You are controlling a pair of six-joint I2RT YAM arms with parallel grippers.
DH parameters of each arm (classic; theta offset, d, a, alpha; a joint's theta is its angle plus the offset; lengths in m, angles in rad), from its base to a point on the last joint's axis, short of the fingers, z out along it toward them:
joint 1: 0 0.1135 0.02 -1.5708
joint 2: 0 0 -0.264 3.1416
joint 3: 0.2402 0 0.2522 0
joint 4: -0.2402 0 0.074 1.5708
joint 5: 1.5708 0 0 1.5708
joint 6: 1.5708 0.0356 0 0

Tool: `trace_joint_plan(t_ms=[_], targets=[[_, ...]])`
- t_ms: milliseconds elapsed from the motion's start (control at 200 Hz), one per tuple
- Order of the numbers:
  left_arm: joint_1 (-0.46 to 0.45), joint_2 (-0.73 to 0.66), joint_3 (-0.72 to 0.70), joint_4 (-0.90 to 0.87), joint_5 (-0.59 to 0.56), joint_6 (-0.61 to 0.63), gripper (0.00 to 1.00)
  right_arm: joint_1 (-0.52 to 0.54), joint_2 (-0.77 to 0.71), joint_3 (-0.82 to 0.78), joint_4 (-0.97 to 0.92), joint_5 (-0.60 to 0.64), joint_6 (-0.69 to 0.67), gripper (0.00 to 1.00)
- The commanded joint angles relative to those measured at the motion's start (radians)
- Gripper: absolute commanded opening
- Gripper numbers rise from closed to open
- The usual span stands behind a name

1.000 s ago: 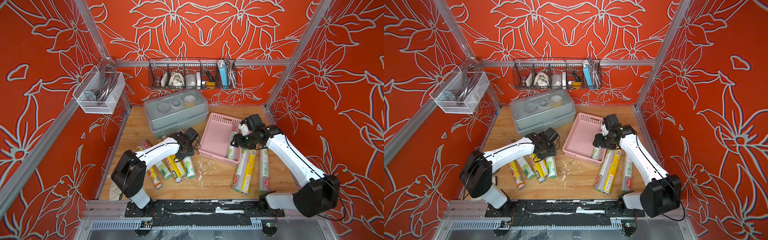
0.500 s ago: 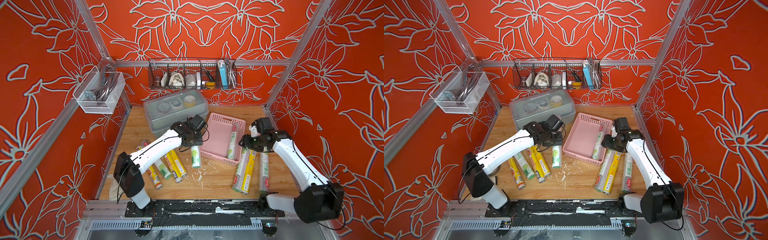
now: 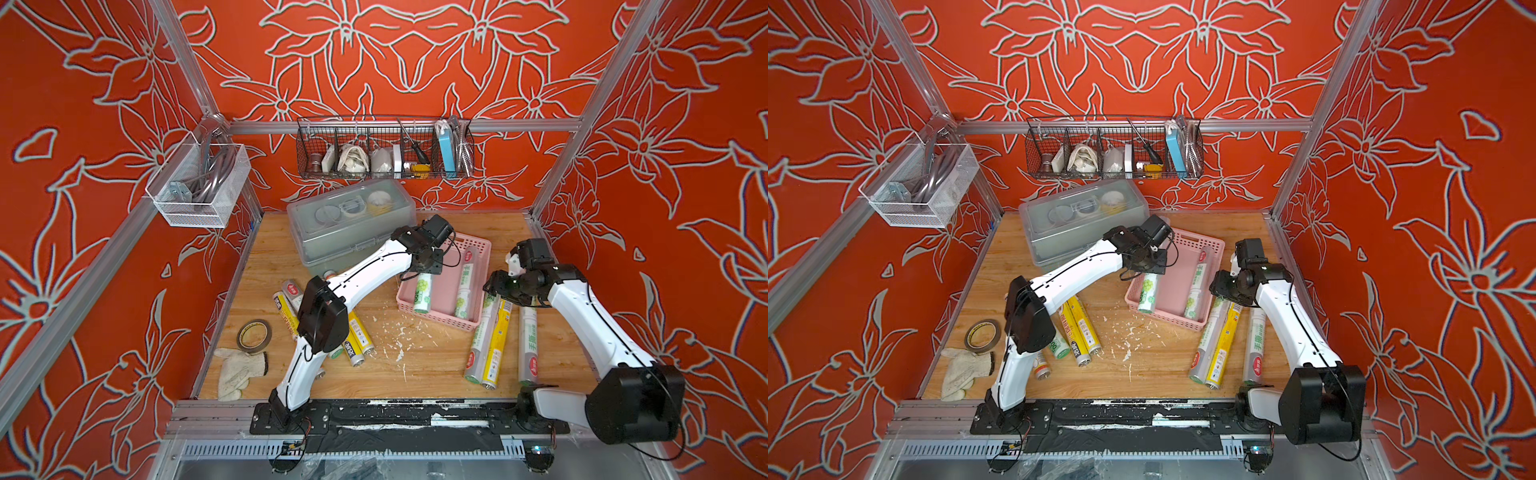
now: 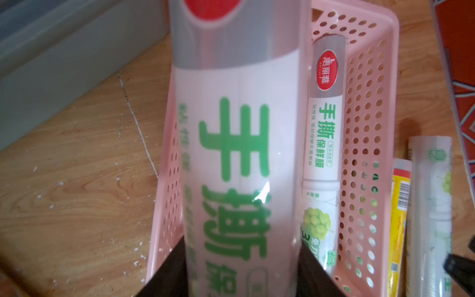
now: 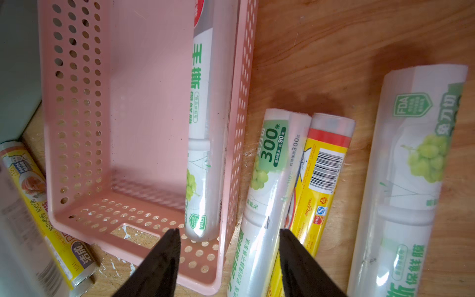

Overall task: Put the plastic wrap into the basket
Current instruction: Pick up the plastic wrap from the center of the board, then place the plastic wrap in the basket.

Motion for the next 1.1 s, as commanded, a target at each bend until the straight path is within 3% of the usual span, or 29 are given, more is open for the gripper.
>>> trace_joint_plan(t_ms=[0, 395, 1096], targets=[[0.0, 0.066, 0.116, 0.001, -0.01, 0.064, 0.37, -0.006, -0.006, -0.019, 0.014, -0.004, -0.013, 0.61], [0.002, 0.289, 0.319, -0.011, 0.016, 0.075, 0.37, -0.006, -0.005, -0.025, 0.016, -0.01, -0.03, 0.61], [-0.038, 0.371, 0.294, 0.036, 0.06, -0.002, 0.37, -0.011, 0.013, -0.036, 0.017, -0.01, -0.037, 0.61]])
